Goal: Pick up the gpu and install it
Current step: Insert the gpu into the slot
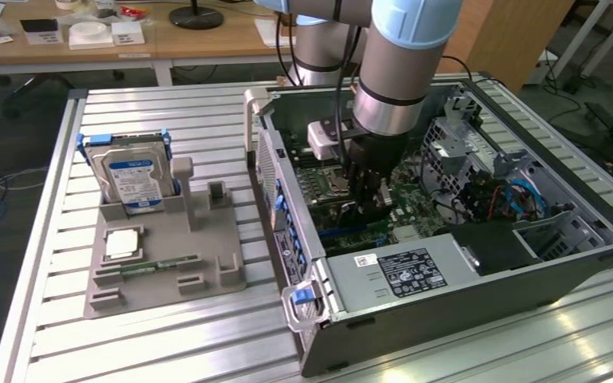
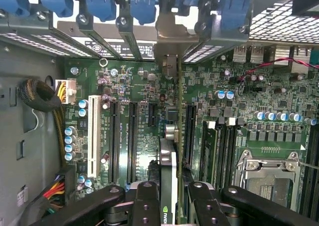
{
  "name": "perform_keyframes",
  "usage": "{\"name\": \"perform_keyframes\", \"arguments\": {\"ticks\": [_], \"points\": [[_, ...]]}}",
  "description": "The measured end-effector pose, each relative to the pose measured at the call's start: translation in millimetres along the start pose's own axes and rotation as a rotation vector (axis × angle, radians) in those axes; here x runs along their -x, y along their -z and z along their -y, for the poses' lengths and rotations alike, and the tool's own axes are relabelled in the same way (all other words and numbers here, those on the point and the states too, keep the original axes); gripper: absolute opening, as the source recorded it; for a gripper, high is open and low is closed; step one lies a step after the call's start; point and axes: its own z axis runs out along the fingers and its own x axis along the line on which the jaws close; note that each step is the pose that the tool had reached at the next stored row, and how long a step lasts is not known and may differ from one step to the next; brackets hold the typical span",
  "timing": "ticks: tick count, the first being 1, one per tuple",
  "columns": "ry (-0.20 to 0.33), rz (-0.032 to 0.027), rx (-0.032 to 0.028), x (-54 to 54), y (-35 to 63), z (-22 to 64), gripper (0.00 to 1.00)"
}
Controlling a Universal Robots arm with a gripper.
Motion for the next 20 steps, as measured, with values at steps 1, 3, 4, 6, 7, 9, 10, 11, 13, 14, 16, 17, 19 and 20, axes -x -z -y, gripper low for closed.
{"name": "perform_keyframes", "arguments": {"ticks": [1, 3, 4, 6, 7, 9, 10, 11, 13, 14, 16, 17, 19, 20], "points": [[0.0, 0.0001, -0.0008, 0.0, 0.0, -0.7, 0.26], [0.0, 0.0004, -0.0018, 0.4, 0.0, -2.6, 0.26], [0.0, 0.0006, -0.0028, 0.5, 0.0, -3.0, 0.26], [0.0, 0.0023, -0.0036, 0.4, 0.1, -3.1, 0.26], [0.0, 0.0033, -0.0038, 0.4, 0.0, -3.0, 0.26], [0.0, 0.0043, -0.0046, 0.4, 0.1, -3.1, 0.26], [0.0, 0.0051, -0.0059, 0.4, 0.1, -3.0, 0.26], [0.0, 0.0059, -0.0077, 0.4, 0.1, -2.9, 0.26], [0.0, 0.0076, -0.0101, 0.4, 0.1, -2.9, 0.26], [0.0, 0.0083, -0.0114, 0.4, 0.0, -3.0, 0.26], [0.0, 0.0085, -0.0154, 0.5, -0.5, -3.6, 0.26], [0.0, 0.0083, -0.0183, 0.4, -0.8, -4.2, 0.26], [0.0, 0.0081, -0.02, 0.4, -0.9, -4.8, 0.26], [0.0, 0.0081, -0.0201, 0.4, -0.9, -4.8, 0.26]]}}
